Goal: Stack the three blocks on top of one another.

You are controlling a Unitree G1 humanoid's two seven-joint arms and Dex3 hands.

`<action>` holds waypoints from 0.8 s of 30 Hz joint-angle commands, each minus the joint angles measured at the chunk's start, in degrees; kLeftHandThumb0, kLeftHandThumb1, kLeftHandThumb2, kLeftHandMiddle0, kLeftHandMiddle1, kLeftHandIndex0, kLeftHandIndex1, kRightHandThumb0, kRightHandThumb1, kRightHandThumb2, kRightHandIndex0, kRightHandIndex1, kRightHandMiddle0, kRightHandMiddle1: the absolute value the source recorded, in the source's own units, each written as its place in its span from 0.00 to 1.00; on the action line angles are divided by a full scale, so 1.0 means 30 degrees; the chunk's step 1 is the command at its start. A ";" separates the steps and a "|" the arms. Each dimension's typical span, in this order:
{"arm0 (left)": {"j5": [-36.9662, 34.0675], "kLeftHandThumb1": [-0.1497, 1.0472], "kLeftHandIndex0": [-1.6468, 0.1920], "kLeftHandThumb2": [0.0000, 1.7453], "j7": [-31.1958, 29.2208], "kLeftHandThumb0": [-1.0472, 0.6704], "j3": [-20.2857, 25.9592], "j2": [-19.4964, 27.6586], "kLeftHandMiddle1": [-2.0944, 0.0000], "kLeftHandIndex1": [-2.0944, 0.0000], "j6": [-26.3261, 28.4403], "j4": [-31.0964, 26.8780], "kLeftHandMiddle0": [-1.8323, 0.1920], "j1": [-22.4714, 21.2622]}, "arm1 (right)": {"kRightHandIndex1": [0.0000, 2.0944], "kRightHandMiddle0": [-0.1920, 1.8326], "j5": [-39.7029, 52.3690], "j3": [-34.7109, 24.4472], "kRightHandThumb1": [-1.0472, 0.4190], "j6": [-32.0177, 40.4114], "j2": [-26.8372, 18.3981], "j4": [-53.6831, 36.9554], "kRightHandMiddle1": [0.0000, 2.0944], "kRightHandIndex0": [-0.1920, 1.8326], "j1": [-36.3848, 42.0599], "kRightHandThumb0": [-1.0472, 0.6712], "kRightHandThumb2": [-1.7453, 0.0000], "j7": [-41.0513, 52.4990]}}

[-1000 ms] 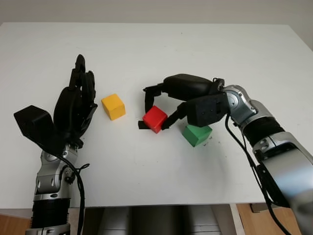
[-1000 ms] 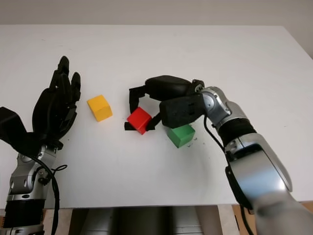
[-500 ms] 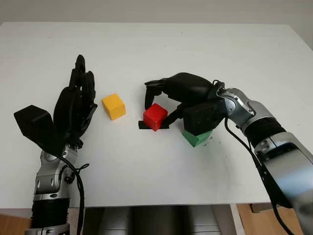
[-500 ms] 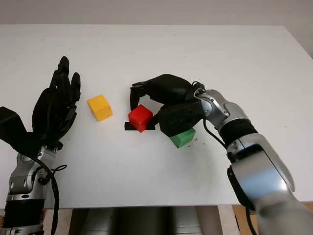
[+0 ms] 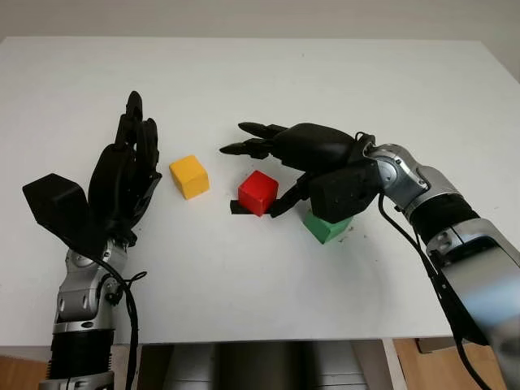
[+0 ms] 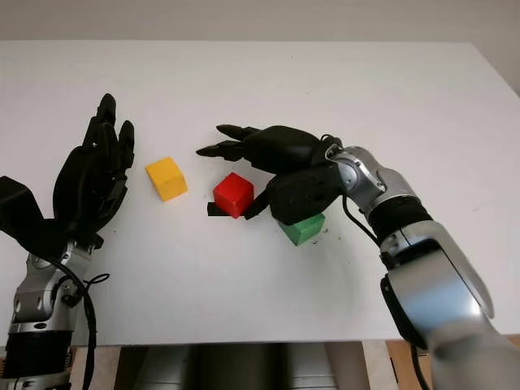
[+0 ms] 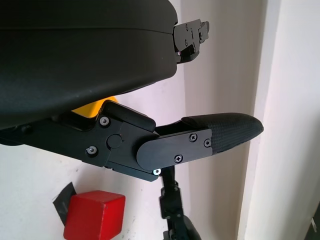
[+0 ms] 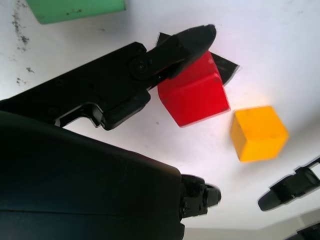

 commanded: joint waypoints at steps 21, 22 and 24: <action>1.4274 0.86 0.75 0.02 -0.3317 0.19 -0.4241 1.2323 1.00 0.96 -0.4368 0.1077 1.00 -0.4090 | 0.00 0.00 1.1599 -0.8883 0.00 1.4492 0.0772 -0.6495 0.00 0.00 0.1890 0.10 0.64 0.2137; 1.4854 0.85 0.75 0.02 -0.3594 0.20 -0.4686 1.2632 1.00 0.96 -0.4655 0.1277 1.00 -0.4521 | 0.00 0.00 1.1694 -0.9015 0.00 1.4677 0.0848 -0.6595 0.00 0.00 0.1910 0.10 0.65 0.1963; 1.5790 0.84 0.74 0.02 -0.3953 0.22 -0.5404 1.3058 1.00 0.96 -0.5375 0.1584 1.00 -0.5223 | 0.00 0.00 1.1903 -0.9307 0.00 1.4988 0.1030 -0.6682 0.00 0.00 0.1895 0.11 0.65 0.1570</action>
